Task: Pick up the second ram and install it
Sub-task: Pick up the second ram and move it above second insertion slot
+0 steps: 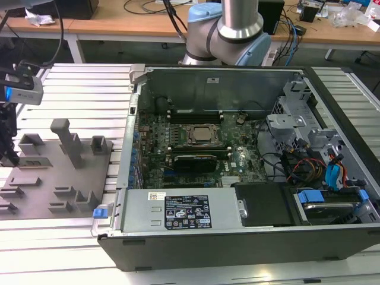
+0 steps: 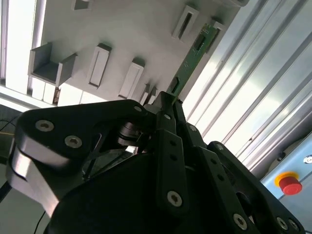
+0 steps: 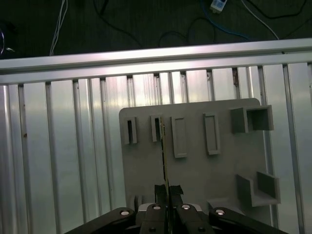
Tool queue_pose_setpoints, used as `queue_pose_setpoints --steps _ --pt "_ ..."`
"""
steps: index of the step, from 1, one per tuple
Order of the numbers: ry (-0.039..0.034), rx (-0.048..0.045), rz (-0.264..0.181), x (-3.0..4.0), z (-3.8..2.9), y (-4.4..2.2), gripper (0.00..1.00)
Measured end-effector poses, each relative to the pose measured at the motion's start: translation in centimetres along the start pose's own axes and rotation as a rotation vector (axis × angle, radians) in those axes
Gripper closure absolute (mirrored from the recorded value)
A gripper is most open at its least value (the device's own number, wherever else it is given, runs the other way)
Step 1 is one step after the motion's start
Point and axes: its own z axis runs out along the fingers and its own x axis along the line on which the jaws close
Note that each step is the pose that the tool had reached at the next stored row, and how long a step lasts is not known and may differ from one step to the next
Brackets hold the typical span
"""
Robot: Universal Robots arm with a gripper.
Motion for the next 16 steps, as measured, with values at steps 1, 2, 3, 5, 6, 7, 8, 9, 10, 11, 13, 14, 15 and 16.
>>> queue_pose_setpoints --steps 1,2,3,5,6,7,8,9,10,11,13,14,15,16 --pt "0.0 0.0 0.0 0.0 -0.06 0.0 0.86" --pt "0.0 0.0 0.0 0.0 -0.18 0.01 0.86" --pt "0.0 -0.0001 0.0 -0.01 -0.3 0.01 0.86" --pt "-0.0001 0.0 0.0 -0.01 -0.43 0.02 0.86" --pt "0.0 0.0 0.0 -0.01 -0.53 0.02 0.86" --pt "0.0 0.0001 0.0 -0.01 -0.64 0.03 0.86" --pt "0.0 0.0 0.0 -0.02 -0.81 0.04 0.86" --pt "0.0 0.0 0.0 -0.02 -0.98 0.05 0.86" --pt "0.0 0.0 0.0 -0.03 -1.14 0.05 0.86" --pt "0.0 0.0001 0.0 -0.03 -1.27 0.06 0.86" --pt "0.0 0.0 0.0 -0.03 -1.49 0.07 0.86" --pt "0.0 0.0 0.0 -0.03 -1.55 0.07 0.86" --pt "-0.0001 0.0 0.0 -0.04 -1.65 0.07 0.86" --pt "-0.0001 0.0 0.0 -0.04 -1.72 0.08 0.86"
